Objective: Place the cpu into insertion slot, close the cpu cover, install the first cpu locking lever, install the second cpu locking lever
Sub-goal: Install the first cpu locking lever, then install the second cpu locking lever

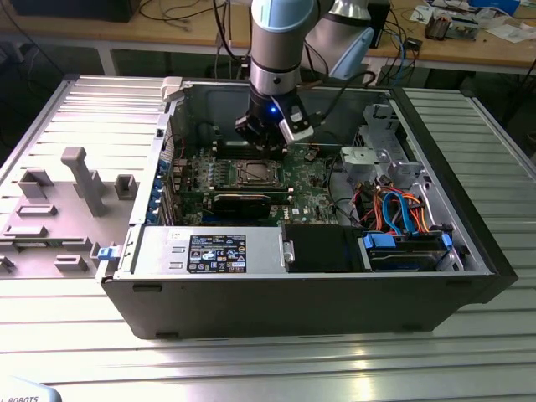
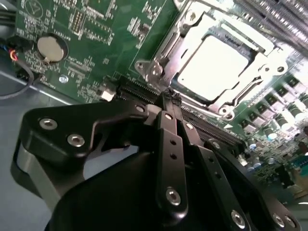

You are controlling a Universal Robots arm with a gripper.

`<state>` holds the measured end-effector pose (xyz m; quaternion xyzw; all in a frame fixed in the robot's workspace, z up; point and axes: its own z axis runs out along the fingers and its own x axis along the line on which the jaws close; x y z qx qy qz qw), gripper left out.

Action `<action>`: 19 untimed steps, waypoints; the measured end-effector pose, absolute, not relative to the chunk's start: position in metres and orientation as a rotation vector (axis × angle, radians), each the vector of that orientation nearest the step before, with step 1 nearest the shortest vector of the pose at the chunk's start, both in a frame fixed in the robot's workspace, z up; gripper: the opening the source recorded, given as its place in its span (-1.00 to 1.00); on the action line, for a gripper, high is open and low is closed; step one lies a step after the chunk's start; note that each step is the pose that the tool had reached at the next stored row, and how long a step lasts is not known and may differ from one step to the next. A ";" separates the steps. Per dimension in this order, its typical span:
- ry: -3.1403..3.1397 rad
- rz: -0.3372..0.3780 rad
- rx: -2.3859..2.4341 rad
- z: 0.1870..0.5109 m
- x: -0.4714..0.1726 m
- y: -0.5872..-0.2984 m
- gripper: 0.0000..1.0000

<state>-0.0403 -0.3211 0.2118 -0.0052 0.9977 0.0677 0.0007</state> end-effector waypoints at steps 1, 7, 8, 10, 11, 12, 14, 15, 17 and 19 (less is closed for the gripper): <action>3.133 0.212 -0.016 0.212 -0.040 -0.323 -0.79; 3.133 0.212 -0.016 0.212 -0.040 -0.325 -0.79; 3.133 0.212 -0.016 0.212 -0.040 -0.325 -0.79; 3.133 0.212 -0.016 0.212 -0.040 -0.326 -0.79; 3.133 0.213 -0.016 0.212 -0.040 -0.326 -0.79; 3.133 0.212 -0.016 0.212 -0.040 -0.326 -0.79; 3.133 0.212 -0.016 0.212 -0.040 -0.327 -0.79; 3.133 0.212 -0.016 0.212 -0.040 -0.327 -0.79; 3.133 0.212 -0.016 0.212 -0.040 -0.328 -0.79; 3.133 0.212 -0.016 0.212 -0.040 -0.328 -0.79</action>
